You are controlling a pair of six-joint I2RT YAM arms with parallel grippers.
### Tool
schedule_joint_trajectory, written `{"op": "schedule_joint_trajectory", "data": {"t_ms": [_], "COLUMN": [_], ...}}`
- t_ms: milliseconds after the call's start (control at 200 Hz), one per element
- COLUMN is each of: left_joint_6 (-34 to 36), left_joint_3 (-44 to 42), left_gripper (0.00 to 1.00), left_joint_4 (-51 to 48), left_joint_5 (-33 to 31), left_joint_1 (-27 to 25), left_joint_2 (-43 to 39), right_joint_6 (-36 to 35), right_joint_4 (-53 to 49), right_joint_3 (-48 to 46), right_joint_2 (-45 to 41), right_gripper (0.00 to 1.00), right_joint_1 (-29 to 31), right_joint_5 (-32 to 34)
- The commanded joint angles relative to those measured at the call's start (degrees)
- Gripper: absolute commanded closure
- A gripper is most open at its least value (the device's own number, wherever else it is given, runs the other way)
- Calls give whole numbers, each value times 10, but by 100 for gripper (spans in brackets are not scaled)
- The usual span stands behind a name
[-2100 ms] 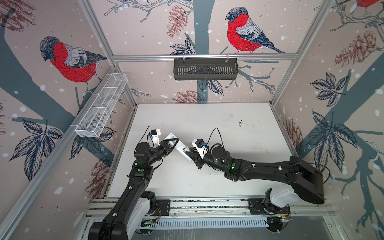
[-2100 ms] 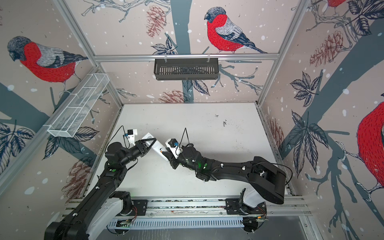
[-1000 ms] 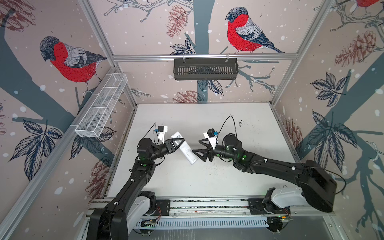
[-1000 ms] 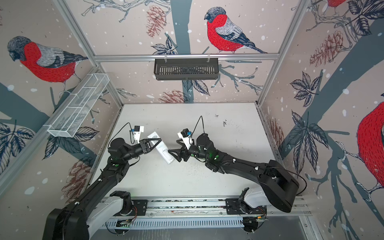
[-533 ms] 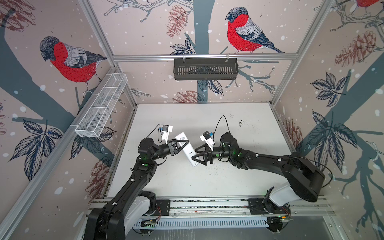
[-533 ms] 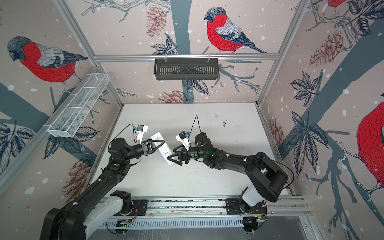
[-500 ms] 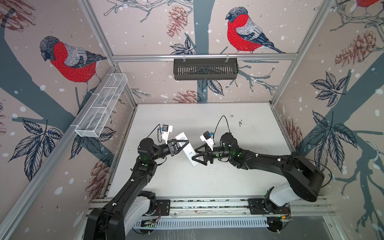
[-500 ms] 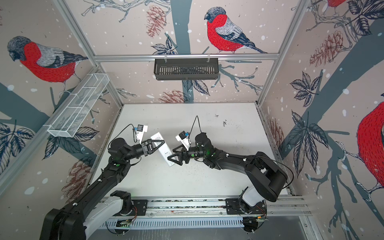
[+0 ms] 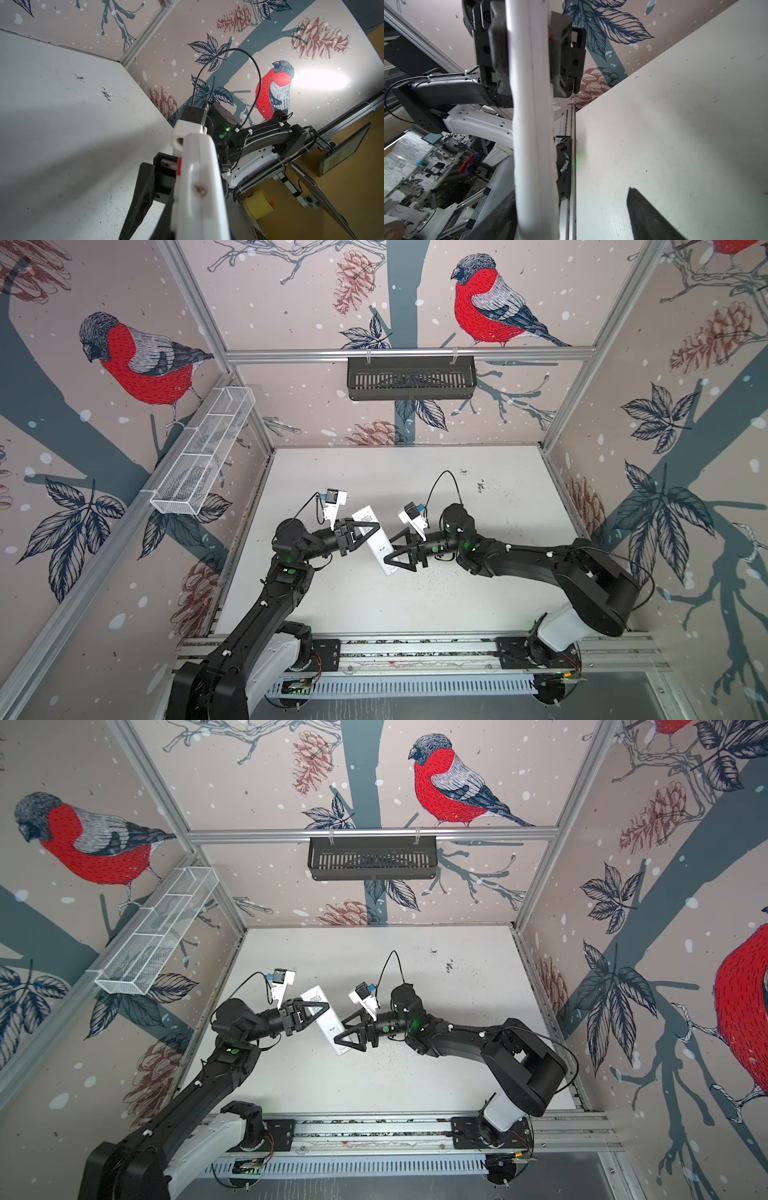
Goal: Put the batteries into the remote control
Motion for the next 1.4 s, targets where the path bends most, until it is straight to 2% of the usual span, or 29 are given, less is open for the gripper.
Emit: {"op": "schedule_joint_trajectory", "data": {"t_ms": [0,110,275,625,775,881,956,1006,1096,1201,1396], "left_joint_6": [-22,7,44,66,69,75,84,85,100,143,220], "left_joint_3": [10,19,25,31,34,35,38,42,51,71,108], "left_gripper": [100,100,100,100,80,61,44,27,3,2,2], "left_joint_4": [67,34,-13,-41,-54,-65,-79,-85,-107,-177,-343], "left_joint_5": [62,59,52,41,32,23,12,5,-8,-48,-239], "left_joint_1": [-16,-33,-41,-42,-43,-42,-42,-42,-42,-42,-42], "left_joint_2": [-7,-14,-26,-25,-19,-23,-25,-23,-17,-11,-4], "right_joint_6": [10,19,37,79,90,95,97,96,95,83,37], "right_joint_4": [-21,-23,-4,34,52,60,60,59,56,27,-85], "right_joint_3": [13,27,32,22,12,7,4,2,-6,-13,-20], "right_joint_2": [13,27,38,41,34,30,27,22,12,-1,-34], "right_gripper": [22,28,49,67,72,76,77,78,79,79,80], "right_joint_1": [-2,-1,-2,-8,-10,-12,-14,-15,-19,-33,-76], "right_joint_5": [17,15,10,4,4,4,3,5,9,21,54]}}
